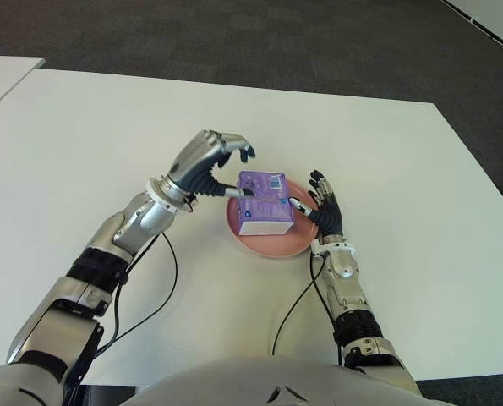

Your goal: Put the tissue paper into the plate.

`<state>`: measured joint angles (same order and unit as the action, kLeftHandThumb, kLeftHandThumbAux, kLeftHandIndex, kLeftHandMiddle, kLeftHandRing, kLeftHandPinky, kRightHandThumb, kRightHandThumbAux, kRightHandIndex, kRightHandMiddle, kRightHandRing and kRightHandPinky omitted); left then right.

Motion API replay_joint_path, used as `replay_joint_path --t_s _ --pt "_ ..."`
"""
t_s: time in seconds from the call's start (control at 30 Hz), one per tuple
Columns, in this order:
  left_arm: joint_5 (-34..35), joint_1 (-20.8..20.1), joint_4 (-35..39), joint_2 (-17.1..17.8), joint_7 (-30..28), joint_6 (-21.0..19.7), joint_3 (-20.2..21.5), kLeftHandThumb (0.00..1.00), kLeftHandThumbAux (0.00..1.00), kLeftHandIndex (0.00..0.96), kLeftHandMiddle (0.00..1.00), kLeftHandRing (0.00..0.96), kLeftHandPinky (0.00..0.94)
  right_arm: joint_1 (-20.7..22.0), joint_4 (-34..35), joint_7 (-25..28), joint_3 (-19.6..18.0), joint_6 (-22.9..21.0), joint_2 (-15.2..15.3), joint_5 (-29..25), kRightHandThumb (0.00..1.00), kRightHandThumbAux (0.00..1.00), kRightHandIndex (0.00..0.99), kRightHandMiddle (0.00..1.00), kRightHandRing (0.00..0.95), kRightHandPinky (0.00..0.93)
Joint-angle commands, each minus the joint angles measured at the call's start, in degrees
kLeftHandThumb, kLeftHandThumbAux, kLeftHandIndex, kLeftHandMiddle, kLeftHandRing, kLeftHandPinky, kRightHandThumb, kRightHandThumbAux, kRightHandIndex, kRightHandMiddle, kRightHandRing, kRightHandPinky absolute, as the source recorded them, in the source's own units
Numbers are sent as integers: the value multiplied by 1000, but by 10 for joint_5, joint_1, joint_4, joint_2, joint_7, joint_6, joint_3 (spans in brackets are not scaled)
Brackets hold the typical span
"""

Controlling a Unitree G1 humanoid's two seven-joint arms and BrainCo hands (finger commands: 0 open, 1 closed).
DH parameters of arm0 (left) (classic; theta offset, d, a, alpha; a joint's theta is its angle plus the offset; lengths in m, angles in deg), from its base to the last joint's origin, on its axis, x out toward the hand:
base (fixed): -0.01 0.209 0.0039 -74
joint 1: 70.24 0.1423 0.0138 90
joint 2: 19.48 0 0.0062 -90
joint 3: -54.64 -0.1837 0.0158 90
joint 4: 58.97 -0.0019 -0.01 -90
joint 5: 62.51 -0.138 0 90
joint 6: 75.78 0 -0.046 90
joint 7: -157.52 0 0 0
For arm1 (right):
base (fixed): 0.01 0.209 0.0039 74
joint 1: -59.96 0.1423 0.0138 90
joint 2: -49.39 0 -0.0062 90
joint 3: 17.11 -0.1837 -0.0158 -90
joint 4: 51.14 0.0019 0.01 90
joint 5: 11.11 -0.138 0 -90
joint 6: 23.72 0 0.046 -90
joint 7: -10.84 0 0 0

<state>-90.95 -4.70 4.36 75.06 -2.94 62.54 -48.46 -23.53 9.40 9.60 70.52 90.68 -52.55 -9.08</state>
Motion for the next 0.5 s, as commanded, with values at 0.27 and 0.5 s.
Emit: replay_joint_path --t_s 0.27,0.5 --pt "73 31 -23 -49 8 -86 71 843 666 419 555 773 752 -42 -27 6 2 -23 -6 -1 0 731 10 37 5 20" --pt "102 15 -76 -69 20 -130 111 836 673 406 551 681 619 -46 -23 10 1 -21 -3 -2 0 738 15 44 9 20"
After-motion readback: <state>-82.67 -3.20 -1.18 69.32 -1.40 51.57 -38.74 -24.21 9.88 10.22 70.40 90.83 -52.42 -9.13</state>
